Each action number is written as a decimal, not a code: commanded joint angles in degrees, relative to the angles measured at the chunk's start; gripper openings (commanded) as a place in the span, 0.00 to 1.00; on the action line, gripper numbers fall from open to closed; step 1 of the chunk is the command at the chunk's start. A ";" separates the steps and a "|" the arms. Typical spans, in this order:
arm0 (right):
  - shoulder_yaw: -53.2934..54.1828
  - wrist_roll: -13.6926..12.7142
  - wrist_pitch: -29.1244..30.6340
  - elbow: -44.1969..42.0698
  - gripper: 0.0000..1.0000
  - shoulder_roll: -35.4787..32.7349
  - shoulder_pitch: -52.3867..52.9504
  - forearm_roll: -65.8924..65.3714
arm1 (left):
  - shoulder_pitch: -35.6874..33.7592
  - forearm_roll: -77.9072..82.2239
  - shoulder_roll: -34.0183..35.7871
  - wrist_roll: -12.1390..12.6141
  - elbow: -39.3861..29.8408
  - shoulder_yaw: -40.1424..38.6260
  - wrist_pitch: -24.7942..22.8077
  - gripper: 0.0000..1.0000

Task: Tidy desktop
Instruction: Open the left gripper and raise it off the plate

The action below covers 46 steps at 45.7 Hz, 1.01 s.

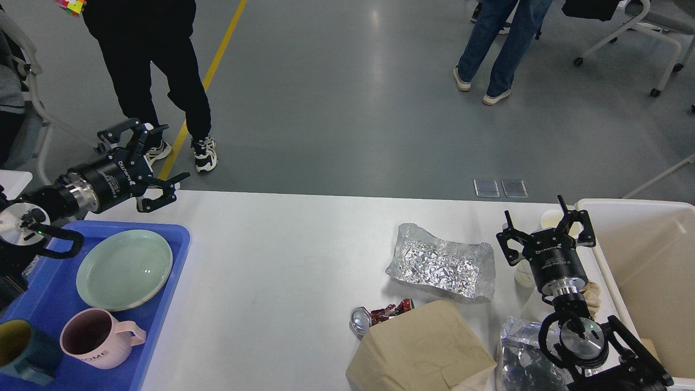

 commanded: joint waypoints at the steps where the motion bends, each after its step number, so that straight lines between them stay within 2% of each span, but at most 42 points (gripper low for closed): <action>1: 0.00 0.00 0.00 0.00 1.00 -0.01 -0.02 0.00 | 7.18 0.38 -5.54 -8.61 0.29 -12.84 1.10 0.96; 4: 0.00 0.00 0.00 0.00 1.00 -0.01 0.07 0.00 | 8.33 0.56 -7.91 -11.17 0.12 -16.54 1.19 0.96; 9: 0.00 0.00 0.00 0.00 1.00 -0.01 -0.02 0.00 | 11.04 0.47 -9.94 -12.23 -2.07 -20.84 1.28 0.96; 16: 0.00 0.00 0.00 0.00 1.00 -0.01 -0.02 0.00 | 19.57 2.75 -11.26 -12.58 -11.30 -29.28 3.47 0.96; 19: 0.00 0.00 0.00 0.00 1.00 -0.01 -0.02 0.00 | 21.42 5.73 -13.01 -13.37 -11.84 -33.32 5.23 0.96; 24: 0.00 0.00 0.00 0.00 1.00 -0.01 -0.02 0.00 | 23.97 15.13 -17.67 -16.27 -12.98 -41.84 6.03 0.96; 29: 0.00 0.00 0.00 0.00 1.00 -0.01 -0.02 0.00 | 25.12 20.33 -21.02 -16.10 -13.60 -49.50 6.38 0.96; 42: 0.00 0.00 0.00 0.00 1.00 -0.01 -0.02 0.00 | 24.68 20.69 -21.28 -16.97 -12.89 -50.21 6.73 0.96; 46: 0.00 0.00 0.00 0.00 1.00 -0.01 -0.02 0.00 | 24.41 20.07 -21.20 -16.36 -12.89 -50.21 6.47 0.96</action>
